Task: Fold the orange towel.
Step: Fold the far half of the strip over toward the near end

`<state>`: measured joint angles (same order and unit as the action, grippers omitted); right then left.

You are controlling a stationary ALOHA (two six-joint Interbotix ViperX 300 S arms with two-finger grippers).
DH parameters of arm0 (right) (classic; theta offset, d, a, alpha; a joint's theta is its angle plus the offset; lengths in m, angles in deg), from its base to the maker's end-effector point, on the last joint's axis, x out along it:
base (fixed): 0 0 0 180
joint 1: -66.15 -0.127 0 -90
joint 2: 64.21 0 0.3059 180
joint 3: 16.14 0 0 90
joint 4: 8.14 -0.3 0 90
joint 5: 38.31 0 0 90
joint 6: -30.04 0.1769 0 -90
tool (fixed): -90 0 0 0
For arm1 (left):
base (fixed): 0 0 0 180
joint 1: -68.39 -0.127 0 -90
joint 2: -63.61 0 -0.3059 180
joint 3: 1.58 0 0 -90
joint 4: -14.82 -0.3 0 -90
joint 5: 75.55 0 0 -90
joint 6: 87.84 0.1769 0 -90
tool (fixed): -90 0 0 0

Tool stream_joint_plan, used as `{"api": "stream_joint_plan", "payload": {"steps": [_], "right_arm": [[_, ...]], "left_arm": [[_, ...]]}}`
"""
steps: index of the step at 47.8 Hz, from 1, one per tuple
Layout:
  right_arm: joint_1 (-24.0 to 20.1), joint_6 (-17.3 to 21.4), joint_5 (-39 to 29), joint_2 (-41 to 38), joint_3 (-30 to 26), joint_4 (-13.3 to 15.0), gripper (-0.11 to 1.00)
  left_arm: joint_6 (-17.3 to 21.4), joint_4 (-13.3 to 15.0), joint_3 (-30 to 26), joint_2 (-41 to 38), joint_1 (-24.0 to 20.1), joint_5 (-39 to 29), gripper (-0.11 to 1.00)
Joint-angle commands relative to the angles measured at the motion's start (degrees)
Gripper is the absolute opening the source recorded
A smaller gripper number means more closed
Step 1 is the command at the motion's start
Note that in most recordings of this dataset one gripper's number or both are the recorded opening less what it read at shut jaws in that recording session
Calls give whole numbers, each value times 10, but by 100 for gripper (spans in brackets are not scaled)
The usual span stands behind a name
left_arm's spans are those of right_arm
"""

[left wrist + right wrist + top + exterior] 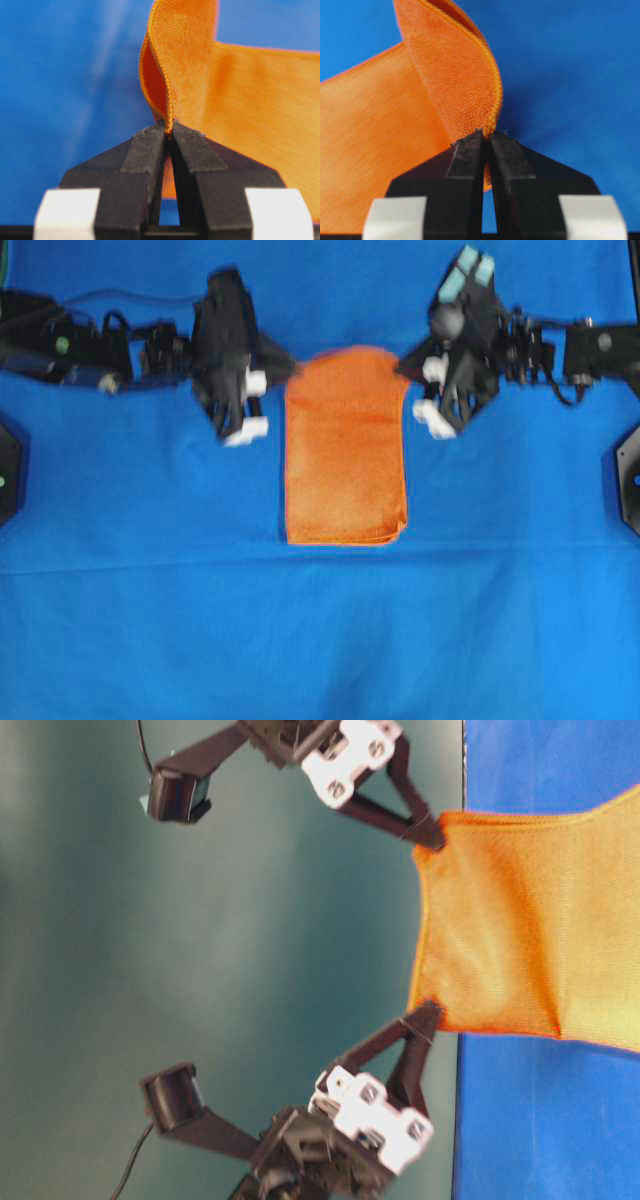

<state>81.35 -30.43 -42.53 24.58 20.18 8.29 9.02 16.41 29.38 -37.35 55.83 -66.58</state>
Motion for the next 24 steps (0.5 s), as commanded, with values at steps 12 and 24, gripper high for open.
{"api": "stream_joint_plan", "payload": {"steps": [12, 24], "right_arm": [[-113, 46, -28, 14, 20, -4, 2], [-163, 77, -25, -8, 33, -5, 2]], "left_arm": [[-45, 0, 24, 20, 117, -1, 2], [-97, 0, 29, -18, 175, 3, 2]]}}
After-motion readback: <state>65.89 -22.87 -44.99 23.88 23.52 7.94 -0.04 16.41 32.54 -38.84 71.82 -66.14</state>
